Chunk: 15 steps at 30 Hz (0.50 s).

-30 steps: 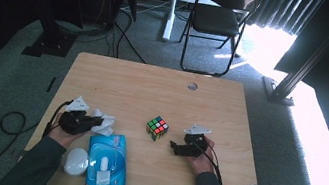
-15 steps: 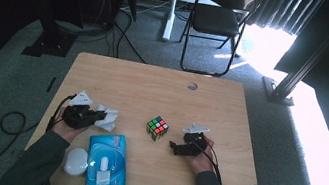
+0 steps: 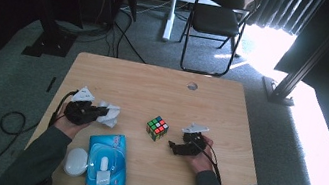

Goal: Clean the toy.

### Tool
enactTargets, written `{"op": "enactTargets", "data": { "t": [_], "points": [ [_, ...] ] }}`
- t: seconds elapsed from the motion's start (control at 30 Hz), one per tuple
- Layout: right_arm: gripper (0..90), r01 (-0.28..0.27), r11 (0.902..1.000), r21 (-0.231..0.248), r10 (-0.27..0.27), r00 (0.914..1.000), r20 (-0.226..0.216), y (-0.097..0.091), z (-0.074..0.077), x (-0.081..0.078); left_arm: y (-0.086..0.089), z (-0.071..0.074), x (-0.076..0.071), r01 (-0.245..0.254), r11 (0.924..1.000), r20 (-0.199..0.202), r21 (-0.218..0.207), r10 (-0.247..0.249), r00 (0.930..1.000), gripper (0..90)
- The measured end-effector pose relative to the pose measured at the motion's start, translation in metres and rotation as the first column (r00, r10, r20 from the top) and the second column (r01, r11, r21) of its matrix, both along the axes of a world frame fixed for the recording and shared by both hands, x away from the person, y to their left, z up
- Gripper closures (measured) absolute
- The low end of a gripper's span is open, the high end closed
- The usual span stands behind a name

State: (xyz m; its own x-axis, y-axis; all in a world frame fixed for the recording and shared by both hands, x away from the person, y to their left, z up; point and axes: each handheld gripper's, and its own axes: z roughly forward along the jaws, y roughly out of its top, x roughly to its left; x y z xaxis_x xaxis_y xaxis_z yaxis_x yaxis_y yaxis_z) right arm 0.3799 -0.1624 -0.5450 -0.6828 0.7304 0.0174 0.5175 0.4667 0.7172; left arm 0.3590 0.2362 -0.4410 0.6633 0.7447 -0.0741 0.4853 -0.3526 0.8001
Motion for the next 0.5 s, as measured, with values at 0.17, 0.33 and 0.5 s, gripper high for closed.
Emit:
{"op": "enactTargets", "data": {
  "t": [0.17,0.33,0.5],
  "points": [
    [20.0,-0.051,0.9986,0.015,0.050,0.9983,0.029,0.014,0.004,-0.003,0.000,0.003,0.003,0.004,1.0000,0.004,-0.001,-0.004,1.0000,87.0],
    [19.9,-0.077,0.9964,0.035,0.076,0.9966,0.031,0.027,0.004,-0.003,-0.002,0.004,0.008,0.008,1.0000,0.003,0.005,-0.008,1.0000,87.0],
    [19.9,-0.101,0.9943,0.036,0.099,0.9936,0.055,0.046,0.006,0.000,-0.006,0.006,0.012,0.015,0.9999,0.008,0.003,-0.015,0.9999,87.0]
  ]
}}
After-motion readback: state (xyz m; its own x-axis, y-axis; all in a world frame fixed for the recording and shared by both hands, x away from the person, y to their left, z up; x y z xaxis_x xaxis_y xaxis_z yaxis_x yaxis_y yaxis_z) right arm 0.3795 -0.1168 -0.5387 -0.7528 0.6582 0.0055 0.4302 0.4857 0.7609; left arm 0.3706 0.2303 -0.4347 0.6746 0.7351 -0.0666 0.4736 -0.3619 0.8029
